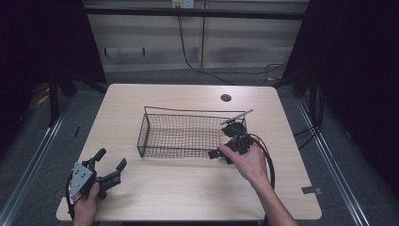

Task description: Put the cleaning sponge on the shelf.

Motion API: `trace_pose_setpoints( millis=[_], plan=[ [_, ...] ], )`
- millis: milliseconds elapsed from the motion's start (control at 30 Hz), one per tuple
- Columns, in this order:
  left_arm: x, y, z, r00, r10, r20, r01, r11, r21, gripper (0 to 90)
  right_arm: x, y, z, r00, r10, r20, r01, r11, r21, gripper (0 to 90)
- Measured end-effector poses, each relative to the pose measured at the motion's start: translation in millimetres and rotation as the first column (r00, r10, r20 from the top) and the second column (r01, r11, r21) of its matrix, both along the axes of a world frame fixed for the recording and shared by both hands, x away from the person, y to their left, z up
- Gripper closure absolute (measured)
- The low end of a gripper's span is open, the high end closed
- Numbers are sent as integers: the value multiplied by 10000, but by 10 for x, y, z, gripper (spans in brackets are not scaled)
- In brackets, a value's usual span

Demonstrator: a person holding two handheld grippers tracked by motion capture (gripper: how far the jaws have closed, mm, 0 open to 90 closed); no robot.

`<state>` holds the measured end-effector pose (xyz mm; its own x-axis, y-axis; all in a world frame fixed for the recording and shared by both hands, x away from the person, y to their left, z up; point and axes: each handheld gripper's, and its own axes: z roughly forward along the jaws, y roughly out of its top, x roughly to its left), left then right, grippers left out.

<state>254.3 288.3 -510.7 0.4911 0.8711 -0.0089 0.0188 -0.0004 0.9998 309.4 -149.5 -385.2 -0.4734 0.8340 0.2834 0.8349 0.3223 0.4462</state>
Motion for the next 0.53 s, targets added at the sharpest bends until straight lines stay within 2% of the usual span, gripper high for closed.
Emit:
trace_pose_setpoints(
  millis=[33, 100, 167, 200, 333, 533],
  plan=[
    [0, 0, 0, 10000, 3, 2, -3, 10000, -4, 155, -41, -4, -16, 9999, 24, 160, -24, 10000, 9, 319],
    [2, 1, 1, 10000, -31, 13, 30, 10000, 25, 155, -95, -23, -64, 9999, 21, 119, -24, 9997, 252, 321],
    [0, 0, 0, 10000, 1, 5, -1, 10000, 4, 155, -147, -42, -96, 9996, -20, 274, 12, 9996, 271, 322],
    [0, 0, 0, 10000, 0, 3, 0, 10000, 6, 155, -170, -61, -124, 9996, -40, 277, 26, 9988, 479, 322],
    [0, 0, 0, 10000, 1, 1, -1, 10000, 1, 155, -278, -97, -229, 9992, -89, 379, 64, 9978, 660, 322],
    [0, 0, 0, 10000, 2, 1, -2, 10000, 5, 155, -389, -101, -384, 9961, -50, 877, -10, 9976, 686, 312]
  ],
)
